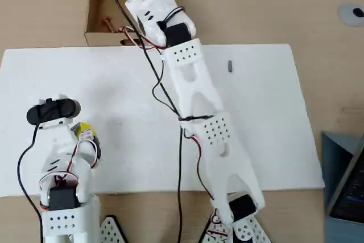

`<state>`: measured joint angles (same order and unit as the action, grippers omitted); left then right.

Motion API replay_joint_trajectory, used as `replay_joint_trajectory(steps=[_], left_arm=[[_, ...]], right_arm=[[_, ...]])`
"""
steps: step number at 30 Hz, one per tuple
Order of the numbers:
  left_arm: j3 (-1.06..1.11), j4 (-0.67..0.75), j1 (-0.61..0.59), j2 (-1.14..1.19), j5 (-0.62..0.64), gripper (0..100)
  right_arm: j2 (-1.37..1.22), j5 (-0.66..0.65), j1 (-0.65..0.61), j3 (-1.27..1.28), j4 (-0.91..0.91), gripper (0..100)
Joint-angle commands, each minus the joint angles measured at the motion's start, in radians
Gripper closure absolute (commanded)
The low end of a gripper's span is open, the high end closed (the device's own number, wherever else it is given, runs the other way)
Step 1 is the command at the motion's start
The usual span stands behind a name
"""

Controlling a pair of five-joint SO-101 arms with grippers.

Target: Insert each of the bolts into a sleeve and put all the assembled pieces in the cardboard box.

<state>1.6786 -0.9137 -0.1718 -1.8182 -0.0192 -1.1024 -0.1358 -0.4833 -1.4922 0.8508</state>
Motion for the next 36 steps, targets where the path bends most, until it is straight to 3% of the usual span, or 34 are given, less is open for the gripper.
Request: replay_joint_trajectory(steps=[1, 7, 22, 26, 36], left_arm=[[0.015, 0.015, -0.003, -0.008, -0.006, 100], [0.015, 0.015, -0.003, -0.008, -0.006, 100], [0.015, 0.015, -0.003, -0.008, -0.006, 100], [0.015, 0.015, -0.003, -0.008, -0.006, 100], [0.015, 0.015, -0.003, -0.008, -0.006, 100]], right_arm=[[0.018, -0.006, 0.019, -0.134, 0.089, 98.7], [0.064, -0.002, 0.044, -0.177, 0.210, 98.9], [0.466, 0.002, 0.054, -0.176, 0.756, 98.9], [0.542, 0.072, 0.056, -0.176, 0.936, 98.9], [0.722, 0.123, 0.142, -0.168, 0.939, 98.9]])
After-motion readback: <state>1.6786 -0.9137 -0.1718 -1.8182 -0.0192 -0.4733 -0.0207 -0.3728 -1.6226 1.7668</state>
